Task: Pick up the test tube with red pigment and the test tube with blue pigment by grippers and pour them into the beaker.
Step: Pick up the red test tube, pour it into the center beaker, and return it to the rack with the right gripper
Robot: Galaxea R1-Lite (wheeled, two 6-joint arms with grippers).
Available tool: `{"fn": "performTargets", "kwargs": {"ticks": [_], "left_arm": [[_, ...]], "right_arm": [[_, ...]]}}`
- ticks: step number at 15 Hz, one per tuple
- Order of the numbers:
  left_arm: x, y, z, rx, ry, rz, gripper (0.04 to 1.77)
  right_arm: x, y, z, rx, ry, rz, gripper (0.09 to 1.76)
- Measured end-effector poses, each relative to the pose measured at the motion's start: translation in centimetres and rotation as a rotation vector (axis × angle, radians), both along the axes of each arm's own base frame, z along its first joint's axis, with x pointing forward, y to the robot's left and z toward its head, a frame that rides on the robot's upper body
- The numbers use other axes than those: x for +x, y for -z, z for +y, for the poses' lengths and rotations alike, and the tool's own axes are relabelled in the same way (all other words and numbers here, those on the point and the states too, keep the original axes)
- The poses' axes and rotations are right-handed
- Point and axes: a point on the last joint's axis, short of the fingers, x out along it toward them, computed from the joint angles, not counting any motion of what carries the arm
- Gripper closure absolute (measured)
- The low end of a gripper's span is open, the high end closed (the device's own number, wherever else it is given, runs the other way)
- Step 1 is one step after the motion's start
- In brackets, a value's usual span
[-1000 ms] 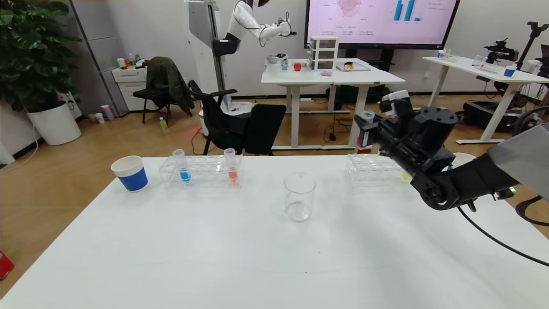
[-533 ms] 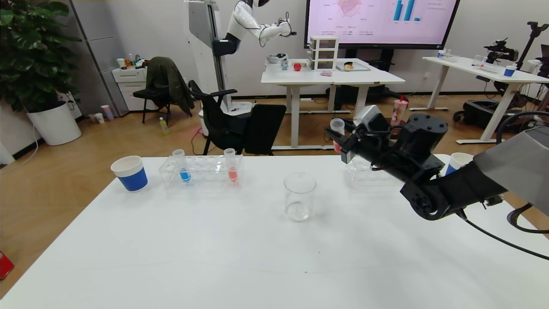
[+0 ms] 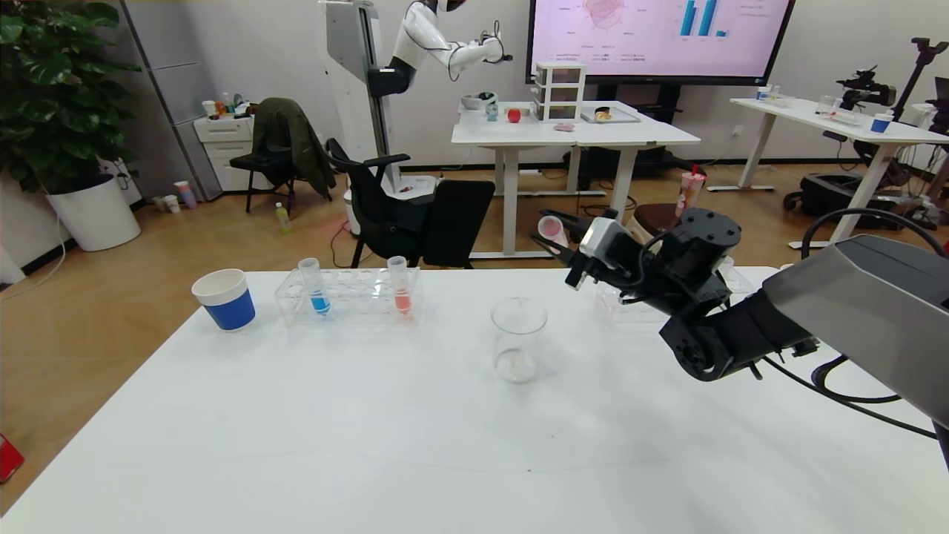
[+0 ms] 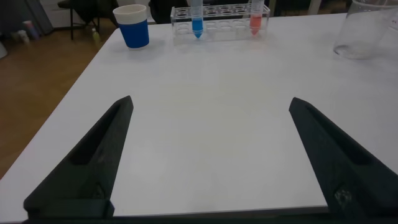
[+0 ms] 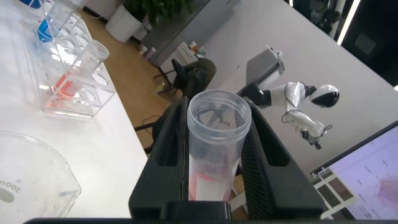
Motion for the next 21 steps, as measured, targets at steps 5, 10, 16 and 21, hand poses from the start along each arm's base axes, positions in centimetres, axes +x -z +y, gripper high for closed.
{"fn": "performTargets", "kwargs": {"ticks": [5,10,16,21], "left_arm": [[0.0,0.0,0.0,0.000,0.000,0.000,0.06],[0.0,0.0,0.0,0.000,0.000,0.000,0.06],[0.0,0.0,0.0,0.000,0.000,-0.001,0.06],[0.0,0.0,0.0,0.000,0.000,-0.001,0.06]], "right_arm": [[0.3,0.9,-0.3,-0.133,-0.100,-0.180,1.36],[0.0,1.9,1.2,-0.182,-0.152,-0.319,1.36],[1.1,2.8,1.5,-0.262,-0.157,-0.478,1.36],[1.3,3.6,1.5,-0.301,-0.149,-0.530,1.36]]}}
